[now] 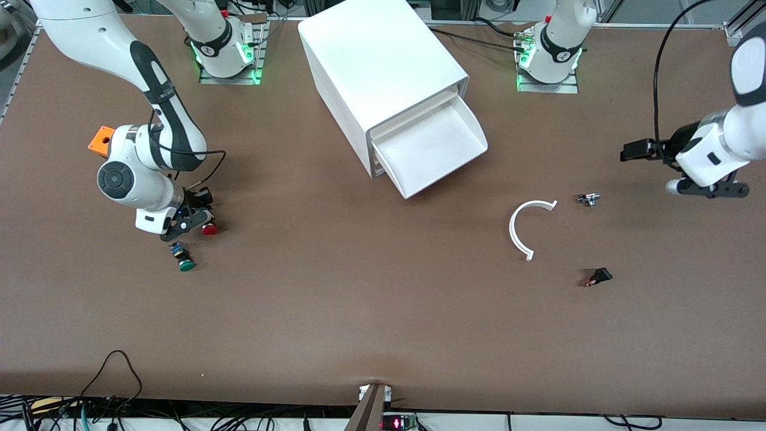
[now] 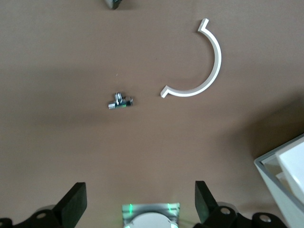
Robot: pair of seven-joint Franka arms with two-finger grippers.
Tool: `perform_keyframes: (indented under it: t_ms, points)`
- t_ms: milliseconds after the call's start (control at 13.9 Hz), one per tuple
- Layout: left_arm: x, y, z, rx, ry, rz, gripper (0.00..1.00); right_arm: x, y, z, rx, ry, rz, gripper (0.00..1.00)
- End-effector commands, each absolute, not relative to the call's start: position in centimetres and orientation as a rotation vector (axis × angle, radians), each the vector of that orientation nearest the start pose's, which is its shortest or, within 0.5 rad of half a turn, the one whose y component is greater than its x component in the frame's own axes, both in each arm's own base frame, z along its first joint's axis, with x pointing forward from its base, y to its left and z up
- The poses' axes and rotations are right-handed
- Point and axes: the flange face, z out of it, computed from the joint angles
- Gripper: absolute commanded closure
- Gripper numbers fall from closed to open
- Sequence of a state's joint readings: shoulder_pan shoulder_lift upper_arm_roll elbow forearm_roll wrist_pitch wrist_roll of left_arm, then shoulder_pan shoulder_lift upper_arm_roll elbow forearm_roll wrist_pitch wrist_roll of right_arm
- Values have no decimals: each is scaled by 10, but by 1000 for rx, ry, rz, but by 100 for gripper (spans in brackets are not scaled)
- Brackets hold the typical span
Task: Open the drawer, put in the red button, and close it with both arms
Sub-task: 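Grasp the red button with the right gripper while the left gripper withdraws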
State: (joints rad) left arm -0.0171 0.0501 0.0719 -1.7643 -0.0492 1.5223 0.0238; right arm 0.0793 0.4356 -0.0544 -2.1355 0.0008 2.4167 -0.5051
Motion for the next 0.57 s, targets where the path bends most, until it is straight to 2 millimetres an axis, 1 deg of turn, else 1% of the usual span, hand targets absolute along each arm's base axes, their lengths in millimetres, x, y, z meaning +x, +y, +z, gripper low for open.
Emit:
perform_keyframes:
  t_ms: [0, 72, 143, 215, 287, 359, 430, 502]
  points:
    - [538, 21, 540, -3129, -166, 433, 0, 567, 16, 188, -2997, -777, 197, 71]
    - [534, 20, 551, -3131, -173, 405, 0, 569, 16, 188, -2998, -778, 192, 71]
    - [533, 15, 555, -3127, -161, 389, 0, 570, 17, 185, -2997, -780, 190, 70]
    - [532, 13, 562, -3082, -154, 353, 0, 570, 17, 181, -3000, -781, 176, 69]
    - [531, 8, 566, -3062, -136, 325, 0, 570, 16, 179, -3000, -781, 181, 71]
    - [531, 12, 569, -3063, -148, 314, 0, 570, 17, 181, -3000, -781, 181, 84]
    - [528, 14, 577, -3066, -156, 286, 0, 571, 18, 183, -3000, -781, 176, 98]
    - [526, 14, 582, -3070, -159, 263, 0, 573, 20, 188, -2999, -790, 164, 100]
